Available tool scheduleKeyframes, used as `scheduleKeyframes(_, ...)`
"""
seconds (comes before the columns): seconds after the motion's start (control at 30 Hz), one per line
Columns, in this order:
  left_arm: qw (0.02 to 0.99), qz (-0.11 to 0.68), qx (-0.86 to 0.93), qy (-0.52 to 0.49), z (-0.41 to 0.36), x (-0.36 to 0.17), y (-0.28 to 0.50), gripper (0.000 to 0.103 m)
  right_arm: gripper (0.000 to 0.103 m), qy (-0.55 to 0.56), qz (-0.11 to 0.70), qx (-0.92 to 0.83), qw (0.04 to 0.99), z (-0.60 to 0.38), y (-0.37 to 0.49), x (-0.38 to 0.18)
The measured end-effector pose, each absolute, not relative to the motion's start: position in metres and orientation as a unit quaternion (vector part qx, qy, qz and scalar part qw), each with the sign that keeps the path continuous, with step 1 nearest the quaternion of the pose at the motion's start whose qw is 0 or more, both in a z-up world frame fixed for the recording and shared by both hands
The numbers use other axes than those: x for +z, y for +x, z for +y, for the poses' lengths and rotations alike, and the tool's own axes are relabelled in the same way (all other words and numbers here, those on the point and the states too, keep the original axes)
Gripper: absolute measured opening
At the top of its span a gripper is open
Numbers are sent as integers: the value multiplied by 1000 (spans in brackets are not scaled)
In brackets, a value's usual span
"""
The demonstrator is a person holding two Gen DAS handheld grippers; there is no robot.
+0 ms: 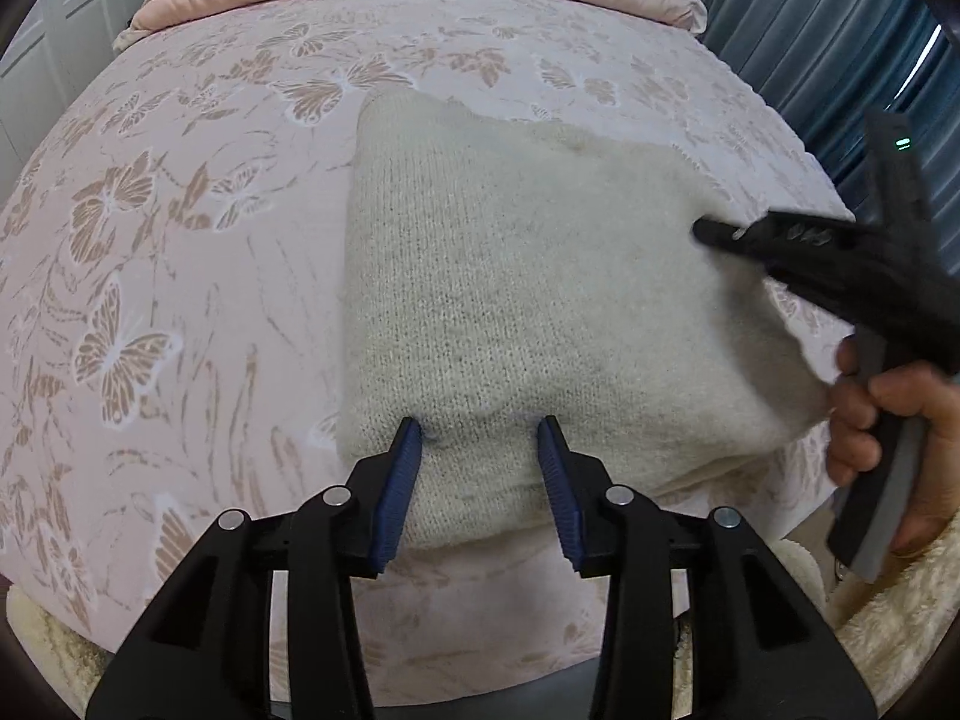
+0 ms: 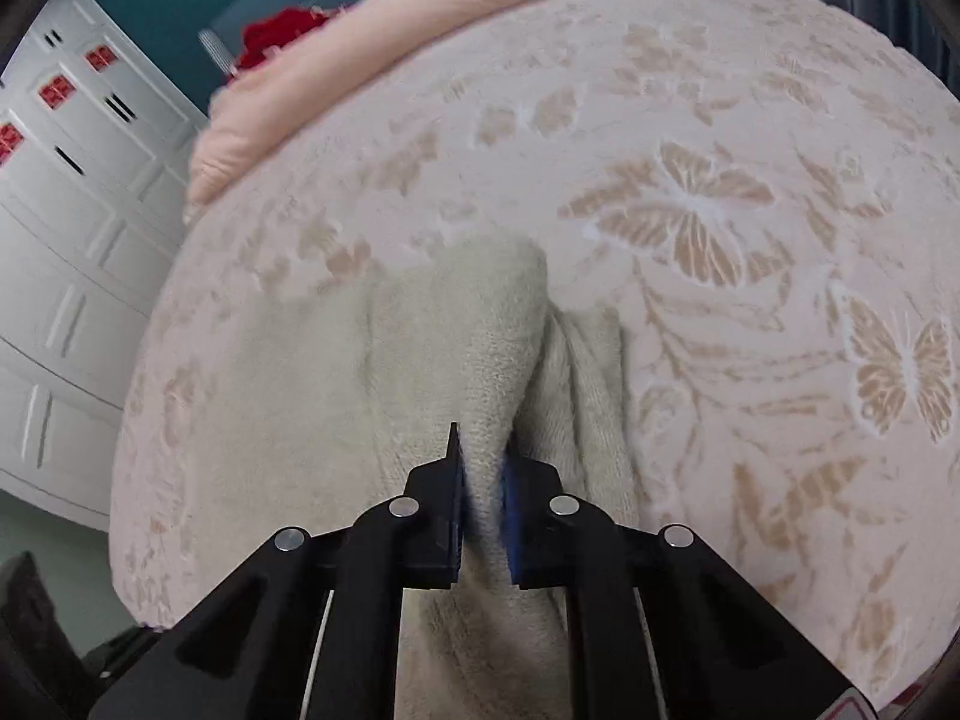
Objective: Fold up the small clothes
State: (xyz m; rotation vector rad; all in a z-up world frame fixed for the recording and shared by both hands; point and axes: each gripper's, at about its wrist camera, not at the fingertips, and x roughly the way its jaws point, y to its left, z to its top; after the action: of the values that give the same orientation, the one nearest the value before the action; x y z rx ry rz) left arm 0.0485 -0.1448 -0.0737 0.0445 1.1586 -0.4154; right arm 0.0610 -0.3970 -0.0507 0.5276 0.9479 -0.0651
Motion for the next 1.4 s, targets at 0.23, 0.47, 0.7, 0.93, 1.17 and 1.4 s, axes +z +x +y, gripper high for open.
scheduleKeyframes(0.23,817,534,-210,65,-164,-80,42,39,10,282,495,-80,818,-425,38,-109)
scheduleKeyframes(0.47,815,540,-208,31,-143,-64,35,46,19,230,393,-93,886,-391,-5,-3)
scheduleKeyframes(0.7,818,553,-161,-8,-88,-59,22,54,16,186,441,36,877,-283,5,-17)
scheduleKeyframes(0.93,833,535,-138,10,-63,-48,12,54,10,168,518,25,838,-246,11,-70)
scheduleKeyframes(1.17,830,538,-145,8,-69,-50,9,55,6,104,547,42,830,-217,22,-82)
scheduleKeyframes(1.4,827,542,-148,15,-78,-53,9,55,20,193,467,-1,863,-271,-18,-34)
